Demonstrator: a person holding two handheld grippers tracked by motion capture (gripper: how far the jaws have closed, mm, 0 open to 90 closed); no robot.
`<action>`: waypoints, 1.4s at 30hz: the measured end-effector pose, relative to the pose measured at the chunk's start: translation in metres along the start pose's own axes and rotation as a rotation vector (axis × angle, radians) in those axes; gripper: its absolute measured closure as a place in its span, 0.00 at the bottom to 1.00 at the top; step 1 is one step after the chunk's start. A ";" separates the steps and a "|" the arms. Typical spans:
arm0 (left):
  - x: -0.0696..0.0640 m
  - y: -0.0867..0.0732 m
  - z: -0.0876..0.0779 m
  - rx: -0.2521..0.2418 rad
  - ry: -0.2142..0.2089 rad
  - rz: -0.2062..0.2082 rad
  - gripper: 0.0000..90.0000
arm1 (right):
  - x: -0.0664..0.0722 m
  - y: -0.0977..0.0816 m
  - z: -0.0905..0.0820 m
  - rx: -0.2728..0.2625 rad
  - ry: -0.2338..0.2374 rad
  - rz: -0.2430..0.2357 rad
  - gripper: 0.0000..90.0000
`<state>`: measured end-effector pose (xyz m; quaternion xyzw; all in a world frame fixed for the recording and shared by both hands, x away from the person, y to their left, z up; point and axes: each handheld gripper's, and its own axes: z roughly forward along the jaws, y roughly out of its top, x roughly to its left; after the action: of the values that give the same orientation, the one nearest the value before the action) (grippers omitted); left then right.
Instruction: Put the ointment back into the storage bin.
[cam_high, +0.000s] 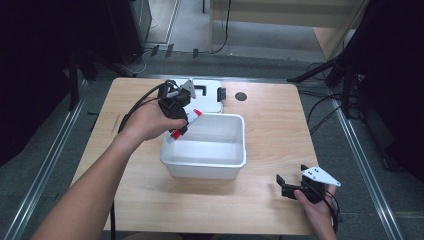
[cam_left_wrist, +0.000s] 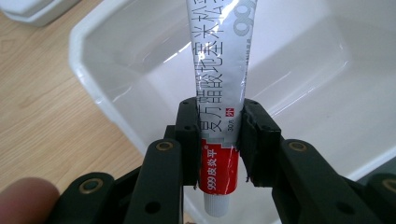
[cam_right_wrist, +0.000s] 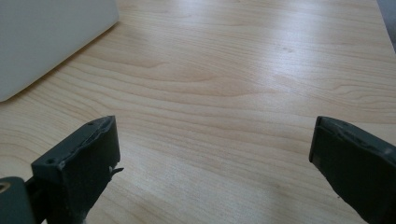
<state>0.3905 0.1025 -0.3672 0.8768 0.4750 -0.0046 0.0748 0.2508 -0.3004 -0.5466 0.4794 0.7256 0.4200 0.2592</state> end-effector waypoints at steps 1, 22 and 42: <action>0.000 0.001 0.003 0.009 -0.002 0.004 0.80 | 0.000 0.000 0.000 0.001 0.001 0.001 0.02; 0.008 -0.001 0.045 0.092 0.009 -0.005 0.80 | 0.000 0.000 0.001 0.008 0.009 -0.003 0.02; -0.002 -0.002 0.069 0.081 0.094 0.076 0.79 | 0.000 0.000 0.001 0.010 0.008 -0.003 0.02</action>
<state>0.3920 0.0925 -0.4356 0.8958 0.4436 0.0201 0.0170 0.2518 -0.3001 -0.5467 0.4780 0.7295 0.4179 0.2543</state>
